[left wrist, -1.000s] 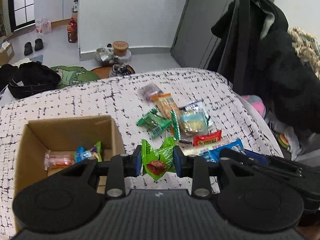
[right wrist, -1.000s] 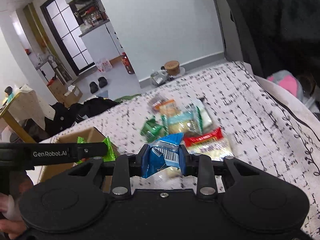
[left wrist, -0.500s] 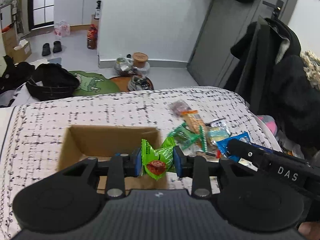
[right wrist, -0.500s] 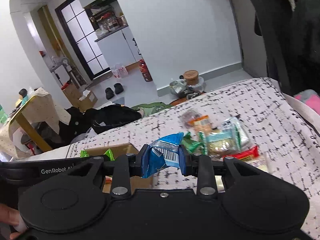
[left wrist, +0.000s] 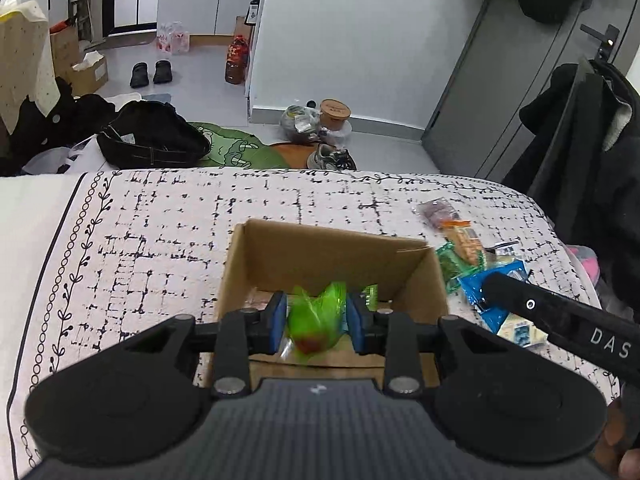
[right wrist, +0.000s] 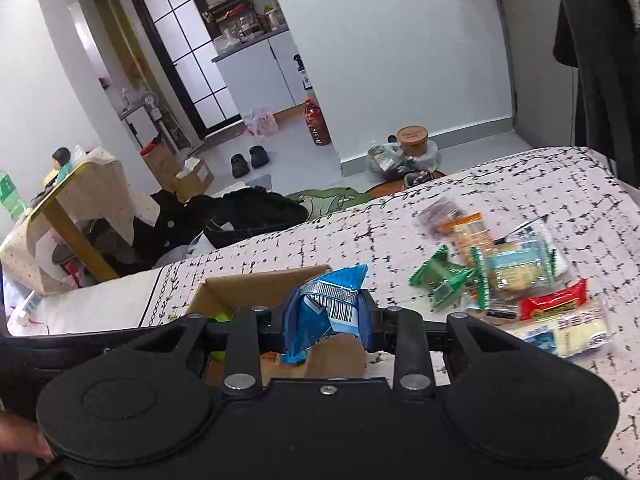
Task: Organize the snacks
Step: 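Carry both snacks to the box and open both grippers inside, then withdraw both grippers from the box toward the snack pile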
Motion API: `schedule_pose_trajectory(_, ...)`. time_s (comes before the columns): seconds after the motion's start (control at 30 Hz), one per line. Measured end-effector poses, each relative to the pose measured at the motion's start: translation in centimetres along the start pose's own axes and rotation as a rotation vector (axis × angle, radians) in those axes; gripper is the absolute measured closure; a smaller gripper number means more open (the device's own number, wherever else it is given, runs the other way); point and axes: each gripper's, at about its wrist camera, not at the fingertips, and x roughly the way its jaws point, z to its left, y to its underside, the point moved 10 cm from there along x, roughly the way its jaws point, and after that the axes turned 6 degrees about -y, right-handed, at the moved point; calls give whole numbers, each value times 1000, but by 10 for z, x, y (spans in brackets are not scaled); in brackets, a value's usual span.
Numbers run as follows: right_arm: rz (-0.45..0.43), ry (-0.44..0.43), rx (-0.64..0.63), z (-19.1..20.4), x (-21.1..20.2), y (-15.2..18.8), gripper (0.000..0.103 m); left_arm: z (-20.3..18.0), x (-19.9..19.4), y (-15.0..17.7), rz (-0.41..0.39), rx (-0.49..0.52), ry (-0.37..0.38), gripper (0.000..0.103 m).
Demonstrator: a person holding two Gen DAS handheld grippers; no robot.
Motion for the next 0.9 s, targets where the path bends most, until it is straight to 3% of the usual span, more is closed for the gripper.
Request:
schedule_pose_trajectory(0.3, 24, 11, -10, 12, 18, 10, 73, 6, 11, 6, 6, -12, 4, 68)
schedule_pose_trajectory(0.6, 22, -6, -11, 25, 26, 9, 71, 18, -9, 3, -36, -5, -20, 33)
schedule_pose_trajectory(0.73, 22, -32, -29, 34, 26, 5, 60, 24, -16, 1, -50, -22, -18, 27)
schedule_pose_trajectory(0.8, 15, -26, -35, 33, 21, 3, 46, 26, -20, 1, -53, -35, -17, 27)
schedule_pose_trajectory(0.9, -4, -11, -30, 28, 12, -1, 37, 26, -24, 0, -57, -35, -10, 24)
